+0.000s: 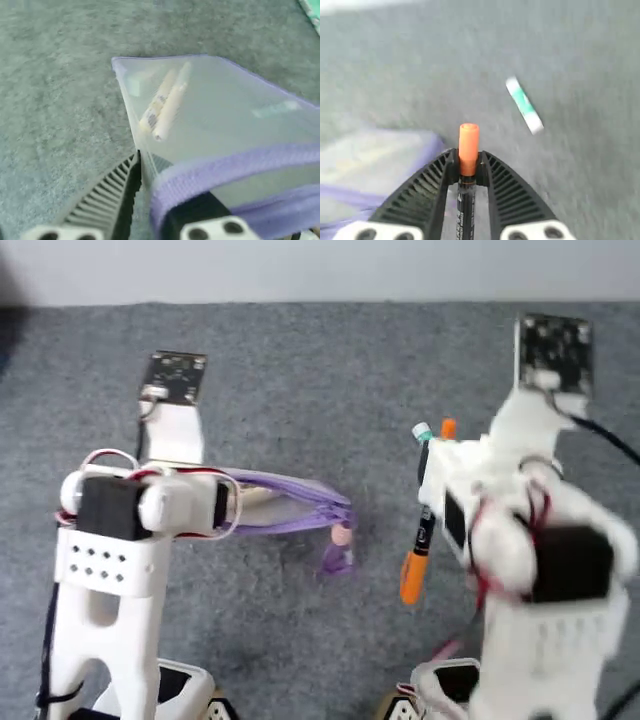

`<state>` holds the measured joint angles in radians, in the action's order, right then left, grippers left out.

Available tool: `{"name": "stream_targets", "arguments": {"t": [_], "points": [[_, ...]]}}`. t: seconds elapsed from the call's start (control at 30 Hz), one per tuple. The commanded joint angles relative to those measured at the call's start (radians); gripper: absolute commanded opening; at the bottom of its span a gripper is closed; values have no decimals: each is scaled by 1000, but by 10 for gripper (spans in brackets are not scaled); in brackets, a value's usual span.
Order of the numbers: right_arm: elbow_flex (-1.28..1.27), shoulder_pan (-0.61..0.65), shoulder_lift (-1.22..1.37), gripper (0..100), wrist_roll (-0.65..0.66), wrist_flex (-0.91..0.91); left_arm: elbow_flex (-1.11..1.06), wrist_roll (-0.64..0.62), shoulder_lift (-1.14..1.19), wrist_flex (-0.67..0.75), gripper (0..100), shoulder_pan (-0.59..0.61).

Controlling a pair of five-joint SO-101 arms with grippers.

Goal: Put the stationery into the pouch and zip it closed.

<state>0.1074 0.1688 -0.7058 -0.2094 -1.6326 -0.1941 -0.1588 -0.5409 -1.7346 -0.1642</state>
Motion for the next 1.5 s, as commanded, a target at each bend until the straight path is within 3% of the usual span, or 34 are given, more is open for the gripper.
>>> {"name": "stream_targets", "arguments": {"t": [0.0,0.13,0.23,0.4,0.77,0.97,1.1,1.3,1.47], "points": [[-44,99,-154,8,-26,128,64,-15,-3,-9,12,-54],[-147,251,-272,8,-60,278,59,-15,-3,-3,12,-57],[-241,298,-334,8,-46,463,59,-15,-3,-3,12,-57],[-345,355,-357,8,98,710,59,-15,-3,-2,12,-55],[-569,565,-355,8,318,975,59,-15,-3,15,12,-55],[-664,593,-366,8,339,960,59,-15,-3,15,12,-54],[-687,530,-367,16,402,874,59,-15,-3,14,12,-54],[-735,486,-446,203,459,840,59,-15,-3,18,12,-54],[-735,483,-473,208,459,843,59,-15,-3,18,12,-54]]}}
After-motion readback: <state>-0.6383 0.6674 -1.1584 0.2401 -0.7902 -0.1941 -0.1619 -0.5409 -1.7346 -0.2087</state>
